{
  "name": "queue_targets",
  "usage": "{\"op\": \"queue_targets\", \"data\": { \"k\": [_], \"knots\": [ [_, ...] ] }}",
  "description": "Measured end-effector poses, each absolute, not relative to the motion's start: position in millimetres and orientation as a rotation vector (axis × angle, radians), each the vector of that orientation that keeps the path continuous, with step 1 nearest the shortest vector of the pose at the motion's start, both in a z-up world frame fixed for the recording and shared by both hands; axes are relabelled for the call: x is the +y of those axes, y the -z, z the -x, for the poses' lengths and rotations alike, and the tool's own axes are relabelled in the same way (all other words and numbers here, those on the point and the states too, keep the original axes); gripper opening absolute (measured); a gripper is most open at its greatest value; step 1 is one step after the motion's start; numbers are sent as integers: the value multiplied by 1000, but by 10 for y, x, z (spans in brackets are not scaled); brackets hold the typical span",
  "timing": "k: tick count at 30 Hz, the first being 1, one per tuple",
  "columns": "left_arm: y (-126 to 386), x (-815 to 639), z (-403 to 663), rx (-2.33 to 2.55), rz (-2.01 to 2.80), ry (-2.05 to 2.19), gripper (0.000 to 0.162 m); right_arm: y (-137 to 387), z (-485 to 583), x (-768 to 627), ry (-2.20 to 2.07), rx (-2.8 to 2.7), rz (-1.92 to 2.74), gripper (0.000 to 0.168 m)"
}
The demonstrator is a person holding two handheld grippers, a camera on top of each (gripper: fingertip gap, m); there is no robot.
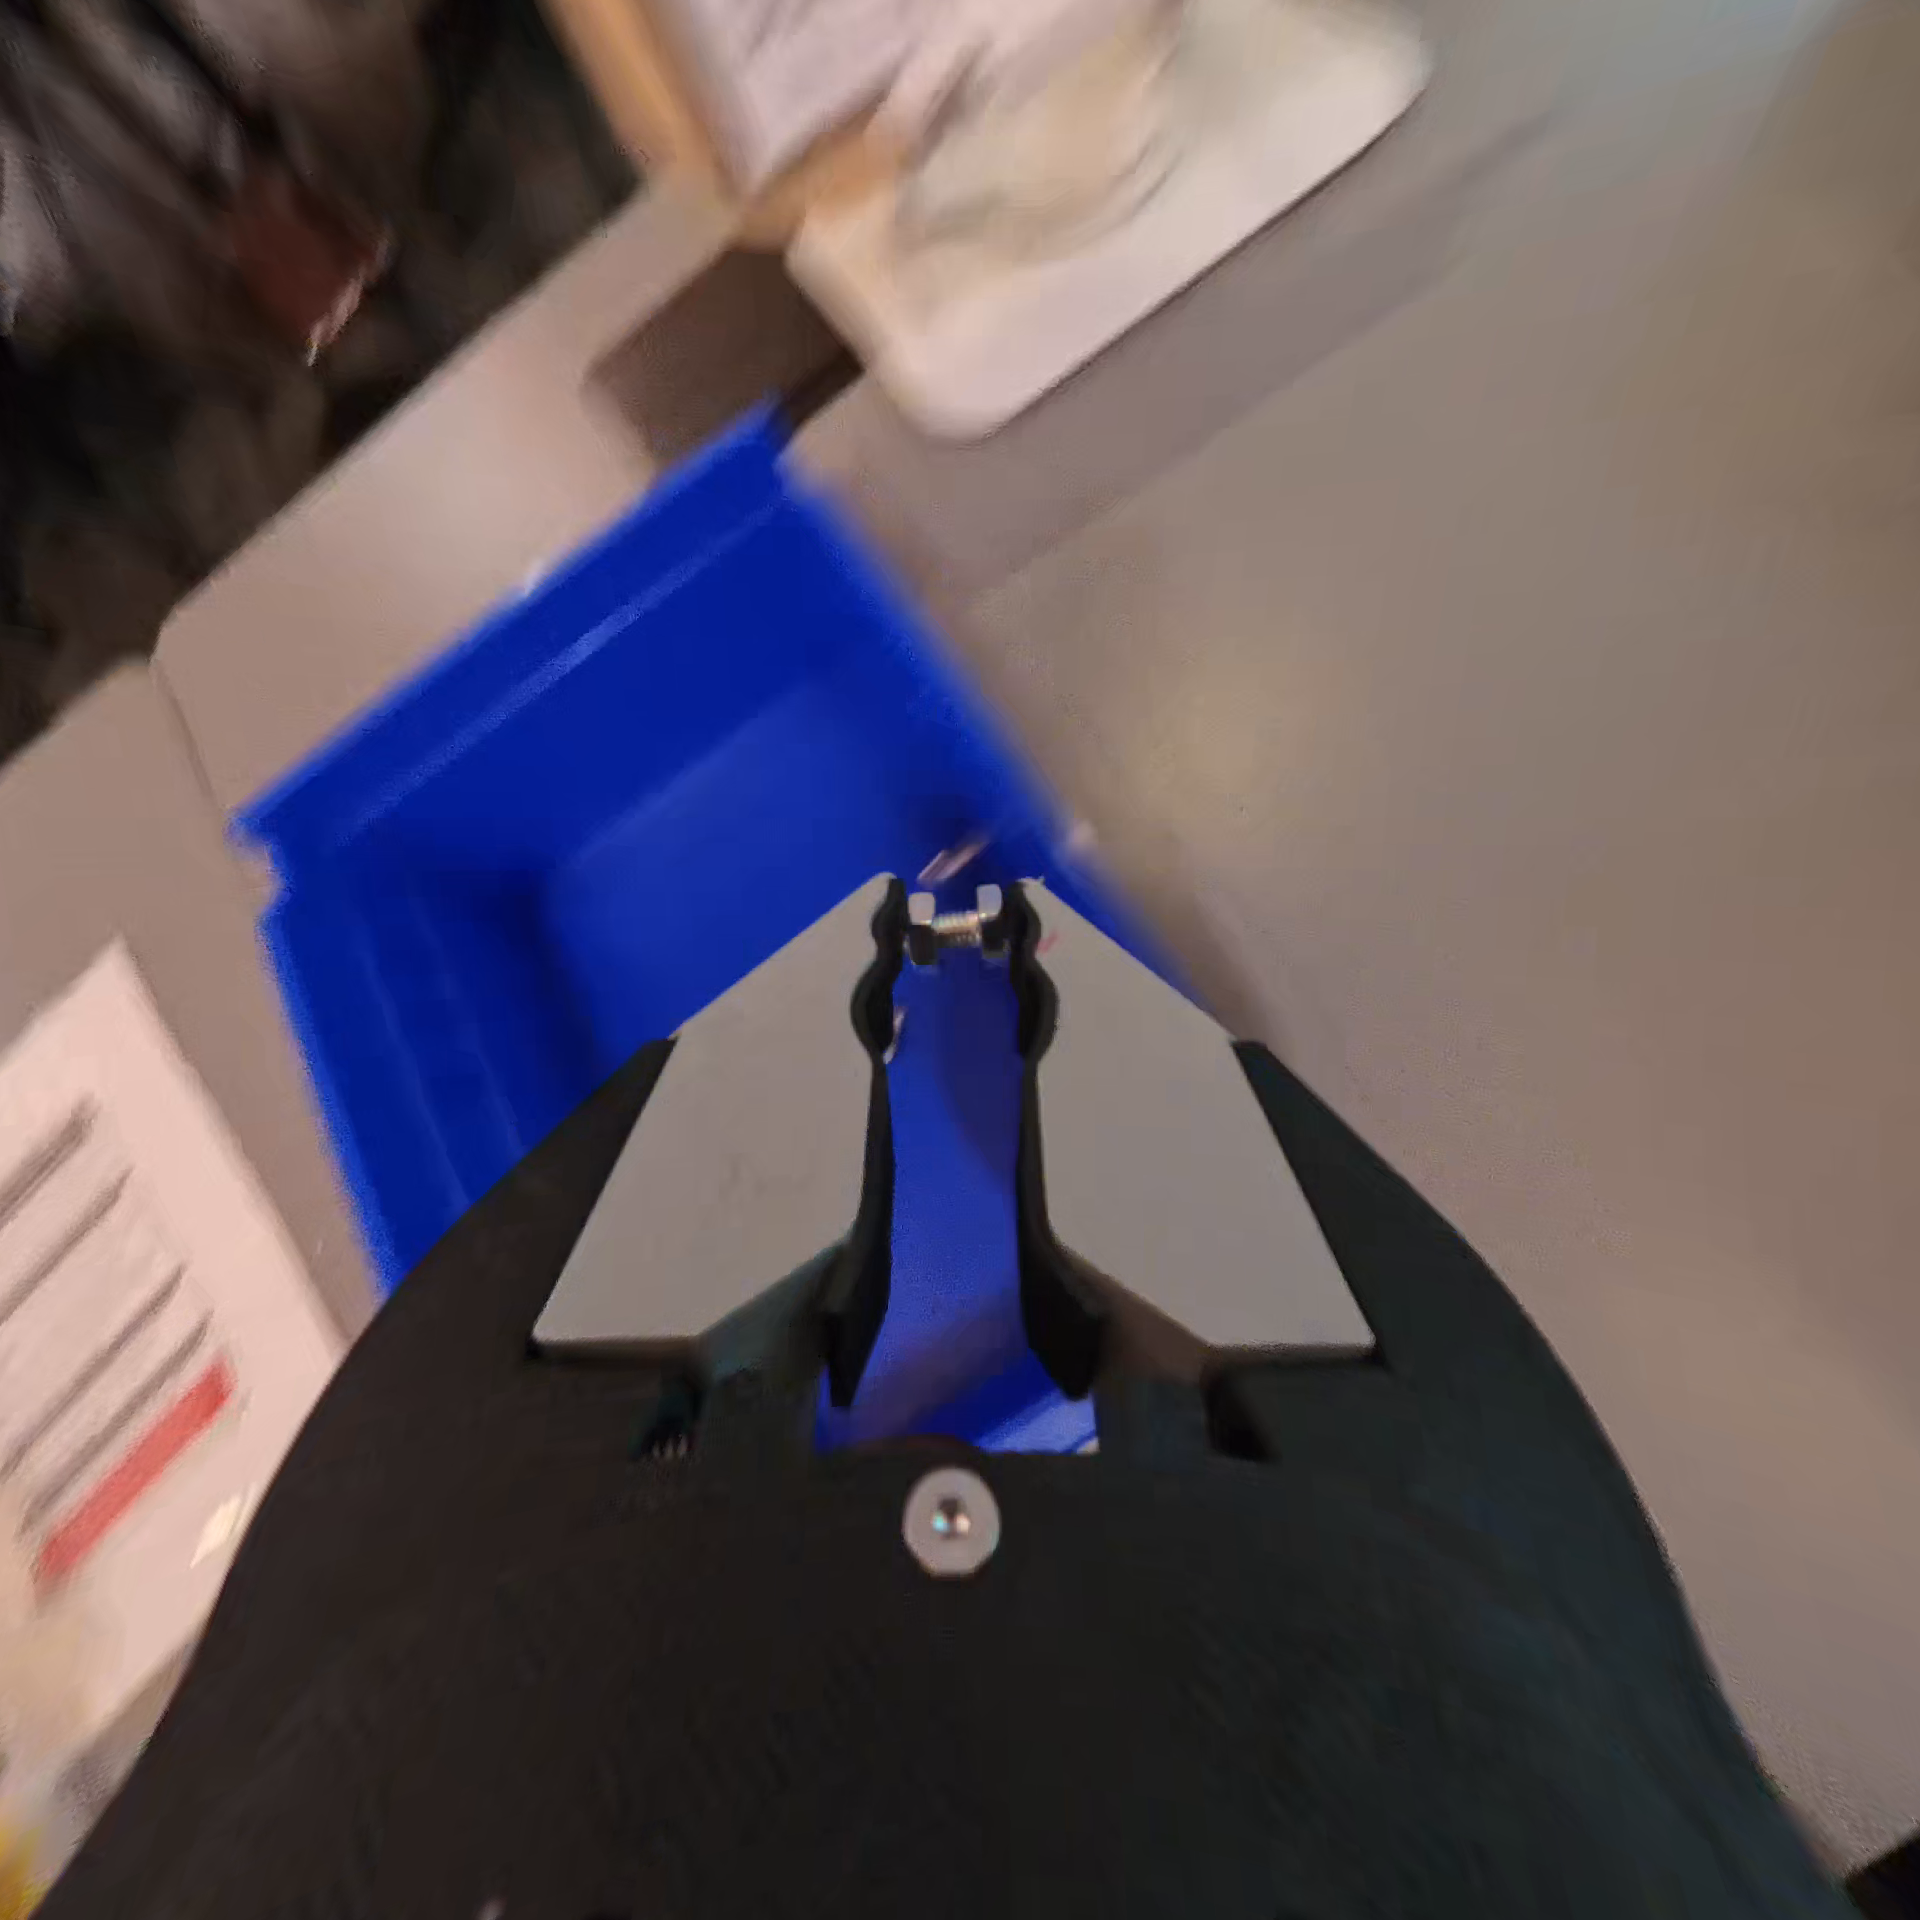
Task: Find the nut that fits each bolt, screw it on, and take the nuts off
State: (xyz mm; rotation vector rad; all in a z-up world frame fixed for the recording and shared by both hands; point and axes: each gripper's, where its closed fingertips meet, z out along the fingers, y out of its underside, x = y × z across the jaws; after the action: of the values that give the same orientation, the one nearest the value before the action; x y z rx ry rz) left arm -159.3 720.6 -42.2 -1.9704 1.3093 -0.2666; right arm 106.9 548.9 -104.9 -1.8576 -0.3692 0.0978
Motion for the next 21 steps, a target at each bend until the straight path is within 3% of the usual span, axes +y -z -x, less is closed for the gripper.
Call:
{"op": "queue_targets", "data": {
  "k": [2,5,13,21],
  "knots": [
    [216,6777,1118,1400,1826,393,17,1025,-1078,5485,-87,-371,1850,50],
    [339,6225,552,1569,1679,408,18,998,-1111,5478,-66,-368,1840,50],
    [1765,5197,-437,1981,1581,457,17,998,-1139,5473,-79,-355,1844,50],
    [1829,4909,-689,2060,1471,680,17,1062,-1067,5476,-72,-399,1868,50]
  ]
}}
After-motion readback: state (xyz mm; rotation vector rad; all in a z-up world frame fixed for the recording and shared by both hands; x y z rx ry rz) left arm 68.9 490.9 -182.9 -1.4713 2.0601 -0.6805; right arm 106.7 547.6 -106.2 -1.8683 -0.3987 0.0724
